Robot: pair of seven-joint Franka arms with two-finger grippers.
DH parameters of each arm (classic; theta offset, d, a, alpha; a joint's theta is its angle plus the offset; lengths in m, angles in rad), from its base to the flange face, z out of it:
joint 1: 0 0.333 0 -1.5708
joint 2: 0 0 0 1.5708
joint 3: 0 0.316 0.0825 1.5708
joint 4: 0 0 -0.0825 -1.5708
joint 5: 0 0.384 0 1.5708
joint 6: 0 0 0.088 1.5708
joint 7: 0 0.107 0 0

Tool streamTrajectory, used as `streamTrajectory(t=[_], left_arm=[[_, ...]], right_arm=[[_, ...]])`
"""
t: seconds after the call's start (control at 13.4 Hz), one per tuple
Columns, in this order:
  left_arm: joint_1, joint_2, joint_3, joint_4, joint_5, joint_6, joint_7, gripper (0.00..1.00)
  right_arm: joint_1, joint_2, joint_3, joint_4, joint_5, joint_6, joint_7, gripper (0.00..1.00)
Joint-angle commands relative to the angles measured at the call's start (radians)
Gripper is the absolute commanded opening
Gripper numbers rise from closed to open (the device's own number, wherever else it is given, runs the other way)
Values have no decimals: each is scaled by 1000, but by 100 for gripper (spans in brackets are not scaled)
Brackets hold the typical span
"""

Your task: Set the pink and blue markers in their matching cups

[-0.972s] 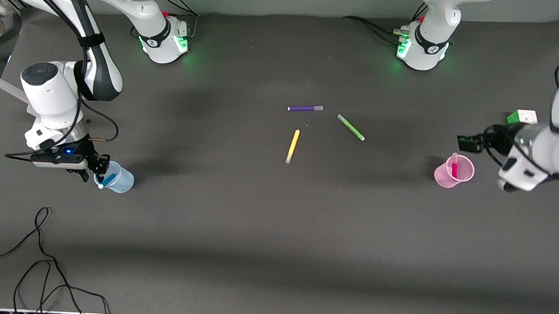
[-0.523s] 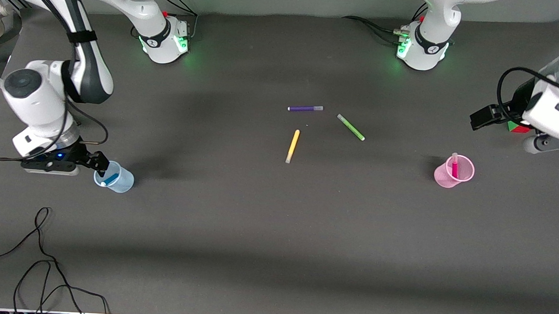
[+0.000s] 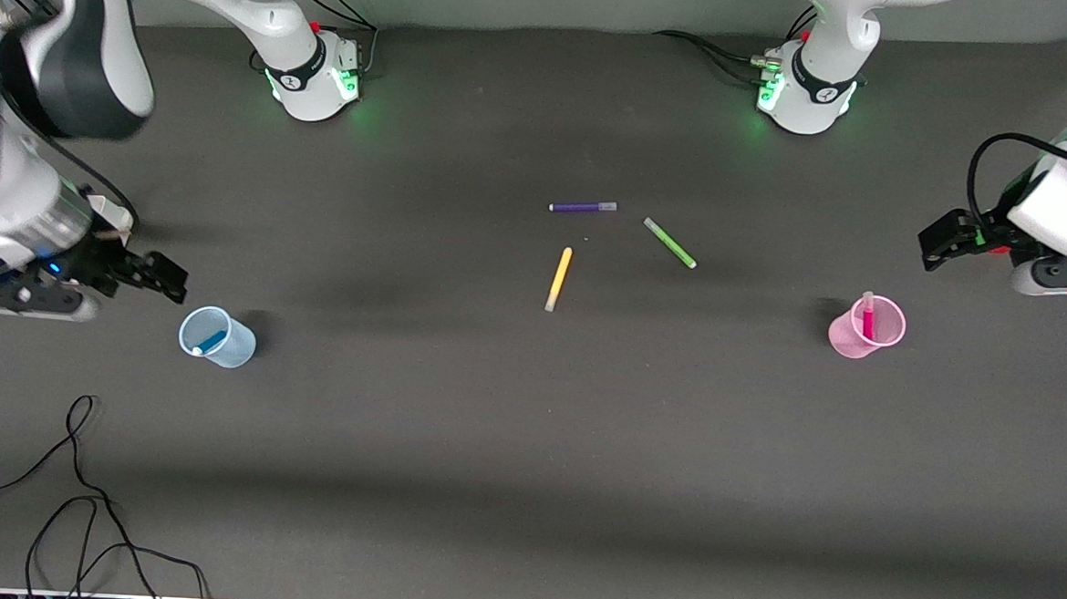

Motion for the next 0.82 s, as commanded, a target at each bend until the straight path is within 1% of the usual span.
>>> streamTrajectory(t=[0.0,0.07,0.22,0.37,0.45,0.52,0.75], left_arm=[[2,-45,33,-36,-3,19,77,100],[2,-51,35,-36,-8,23,80,100],[1,-51,35,-34,-32,28,77,100],[1,-53,30,-30,-51,28,68,100],[1,-56,32,-31,-51,25,68,100],[1,-57,33,-31,-51,19,68,100],[1,-54,33,-28,-50,19,69,100]], right_arm=[[-4,-137,31,-6,16,-109,-8,100],[-6,-173,41,-4,18,-163,-2,100],[-9,-192,57,-4,18,-214,3,100],[-61,-179,84,-13,38,-208,-13,100],[-68,-179,84,-27,76,-202,-14,100],[-70,-182,84,-36,88,-196,-14,100],[-70,-181,87,-33,84,-197,-14,100]])
